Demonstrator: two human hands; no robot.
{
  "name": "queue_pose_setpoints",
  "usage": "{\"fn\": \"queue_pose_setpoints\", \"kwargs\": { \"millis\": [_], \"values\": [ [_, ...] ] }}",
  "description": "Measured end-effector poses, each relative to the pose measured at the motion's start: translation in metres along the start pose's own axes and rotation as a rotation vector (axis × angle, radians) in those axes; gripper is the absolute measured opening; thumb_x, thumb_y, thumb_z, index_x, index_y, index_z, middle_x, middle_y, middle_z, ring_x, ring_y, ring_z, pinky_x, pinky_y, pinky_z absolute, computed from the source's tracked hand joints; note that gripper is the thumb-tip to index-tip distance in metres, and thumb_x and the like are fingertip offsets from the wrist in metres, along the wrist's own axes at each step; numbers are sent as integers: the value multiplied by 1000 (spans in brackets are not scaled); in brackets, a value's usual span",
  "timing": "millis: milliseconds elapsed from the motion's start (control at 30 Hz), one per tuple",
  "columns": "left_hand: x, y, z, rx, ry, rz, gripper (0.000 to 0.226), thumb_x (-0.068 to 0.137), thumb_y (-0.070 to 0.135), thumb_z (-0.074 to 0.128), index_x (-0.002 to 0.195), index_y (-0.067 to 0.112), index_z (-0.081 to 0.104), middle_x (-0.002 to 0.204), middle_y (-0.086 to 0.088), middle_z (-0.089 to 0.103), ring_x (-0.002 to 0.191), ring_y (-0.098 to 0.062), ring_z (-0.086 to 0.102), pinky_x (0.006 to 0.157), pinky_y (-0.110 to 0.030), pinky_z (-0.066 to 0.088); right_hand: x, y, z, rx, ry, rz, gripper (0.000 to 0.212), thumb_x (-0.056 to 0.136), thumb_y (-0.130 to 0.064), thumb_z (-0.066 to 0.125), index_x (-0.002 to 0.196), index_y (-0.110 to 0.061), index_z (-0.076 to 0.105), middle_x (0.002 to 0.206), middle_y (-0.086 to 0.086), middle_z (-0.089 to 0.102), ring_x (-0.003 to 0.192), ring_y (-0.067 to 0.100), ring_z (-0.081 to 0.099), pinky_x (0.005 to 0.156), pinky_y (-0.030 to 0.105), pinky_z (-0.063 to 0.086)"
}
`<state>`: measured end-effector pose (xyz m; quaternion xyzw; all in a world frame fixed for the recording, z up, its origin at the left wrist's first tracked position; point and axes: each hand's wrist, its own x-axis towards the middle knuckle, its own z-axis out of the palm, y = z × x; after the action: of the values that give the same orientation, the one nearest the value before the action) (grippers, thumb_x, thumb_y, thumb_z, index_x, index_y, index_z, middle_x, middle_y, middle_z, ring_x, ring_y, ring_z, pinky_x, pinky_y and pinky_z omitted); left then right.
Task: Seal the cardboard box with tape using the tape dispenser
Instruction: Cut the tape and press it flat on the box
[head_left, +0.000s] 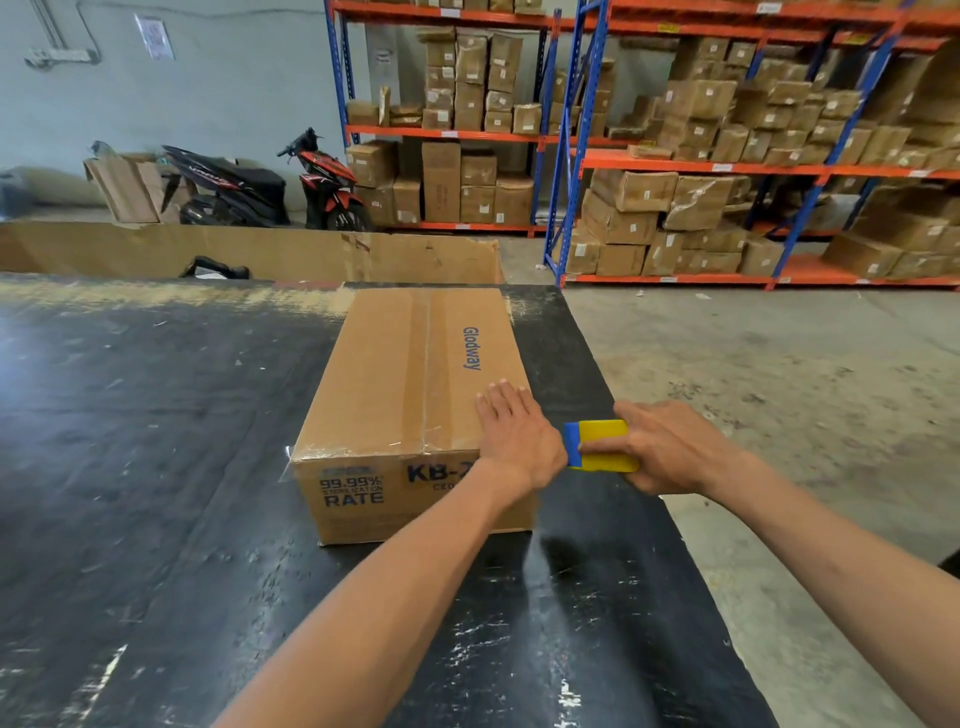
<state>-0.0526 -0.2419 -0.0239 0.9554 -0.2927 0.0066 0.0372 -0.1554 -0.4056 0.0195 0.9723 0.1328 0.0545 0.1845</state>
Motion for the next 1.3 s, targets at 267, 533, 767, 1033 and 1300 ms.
{"fn": "queue_pose_setpoints", "kwargs": {
  "millis": [267, 533, 767, 1033, 1300],
  "values": [
    [-27, -114, -39, -113, -191, 274, 63, 97, 29, 44, 147, -4, 25, 154, -27, 23, 144, -45, 20, 120, -44, 16, -1, -24, -23, 334, -121, 346, 46, 85, -54, 61, 128, -67, 53, 93, -10, 53, 96, 17, 61, 70, 29, 37],
    [-32, -192, -62, -180, -66, 91, 83, 86, 45, 59, 154, 12, 24, 153, -17, 33, 137, -33, 38, 114, -46, 32, 30, -55, -27, 875, -177, 408, 50, 68, -48, 78, 113, -66, 65, 104, -13, 75, 96, 9, 64, 83, 28, 55],
    [-12, -178, -4, 204, 30, 3, 84, 97, 62, 34, 151, 1, 15, 158, -27, 17, 143, -48, 20, 118, -56, 18, 42, -78, -31, 1028, -213, 406, 51, 70, -43, 80, 114, -66, 65, 95, -20, 73, 86, 0, 63, 70, 18, 46],
    [-35, -234, -21, 105, -86, 318, 83, 95, 62, 39, 158, 15, 11, 166, -8, 10, 151, -32, 10, 122, -39, 10, 40, -94, -8, 1188, -262, 519, 54, 61, -41, 83, 109, -37, 59, 108, -4, 66, 93, 14, 64, 77, 38, 53],
    [-45, -204, -29, 74, -39, 272, 109, 77, 80, 51, 158, 24, 5, 166, -8, 8, 150, -34, 17, 121, -53, 14, 46, -133, 9, 1389, -403, 437, 34, 76, -12, 76, 109, -10, 68, 84, 12, 75, 71, 16, 68, 76, 34, 57]
  ]
}}
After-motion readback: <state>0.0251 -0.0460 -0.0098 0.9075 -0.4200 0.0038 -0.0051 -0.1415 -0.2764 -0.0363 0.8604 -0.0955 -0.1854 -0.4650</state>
